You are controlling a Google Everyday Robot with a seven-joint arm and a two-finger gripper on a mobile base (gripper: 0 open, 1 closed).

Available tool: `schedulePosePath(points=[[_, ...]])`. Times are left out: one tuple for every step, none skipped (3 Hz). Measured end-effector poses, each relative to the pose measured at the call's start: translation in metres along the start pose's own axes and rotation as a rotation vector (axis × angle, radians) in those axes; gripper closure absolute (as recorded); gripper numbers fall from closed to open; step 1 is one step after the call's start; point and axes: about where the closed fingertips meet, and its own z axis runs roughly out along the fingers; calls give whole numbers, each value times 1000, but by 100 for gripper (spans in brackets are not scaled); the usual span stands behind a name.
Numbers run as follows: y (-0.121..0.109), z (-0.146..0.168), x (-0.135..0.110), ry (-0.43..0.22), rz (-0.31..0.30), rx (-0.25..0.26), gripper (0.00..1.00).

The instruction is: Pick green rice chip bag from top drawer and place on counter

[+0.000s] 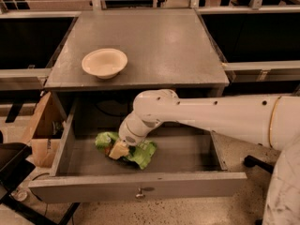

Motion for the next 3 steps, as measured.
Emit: schedulePosePath(points=[[0, 0, -1, -1, -1, 0, 73], [-1, -19, -9, 9, -26, 15, 100], [-11, -69, -34, 34, -112, 29, 100]])
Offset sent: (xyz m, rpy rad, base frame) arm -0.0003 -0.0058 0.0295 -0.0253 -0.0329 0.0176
